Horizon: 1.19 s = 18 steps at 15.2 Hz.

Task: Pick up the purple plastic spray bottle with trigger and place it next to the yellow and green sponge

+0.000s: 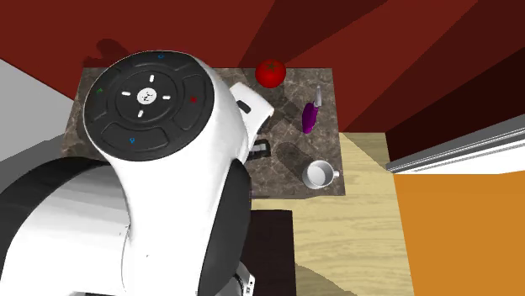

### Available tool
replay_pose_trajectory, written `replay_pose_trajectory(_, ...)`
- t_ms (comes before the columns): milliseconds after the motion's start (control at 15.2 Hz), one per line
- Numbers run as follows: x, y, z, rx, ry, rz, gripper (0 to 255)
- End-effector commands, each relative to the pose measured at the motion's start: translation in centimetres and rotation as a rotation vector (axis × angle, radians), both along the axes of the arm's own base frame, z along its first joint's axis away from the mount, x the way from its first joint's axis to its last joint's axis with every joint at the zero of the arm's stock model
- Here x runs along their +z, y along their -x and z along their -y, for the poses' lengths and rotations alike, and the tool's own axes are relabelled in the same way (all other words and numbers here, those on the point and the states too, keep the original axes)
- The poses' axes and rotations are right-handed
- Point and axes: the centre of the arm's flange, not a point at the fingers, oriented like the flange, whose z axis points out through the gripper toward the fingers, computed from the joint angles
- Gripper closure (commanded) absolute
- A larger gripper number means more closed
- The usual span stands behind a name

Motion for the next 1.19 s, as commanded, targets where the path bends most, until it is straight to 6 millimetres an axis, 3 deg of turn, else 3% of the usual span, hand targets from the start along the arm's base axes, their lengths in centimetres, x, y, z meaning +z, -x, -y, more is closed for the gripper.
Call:
replay_pose_trajectory(0, -0.9, -1.9, 1.7, -0.004, -0.001, 0.000, 0)
replay_pose_trajectory(1122, -9.5, -16.7, 16.5, -0.038, -0.015, -0.007, 0)
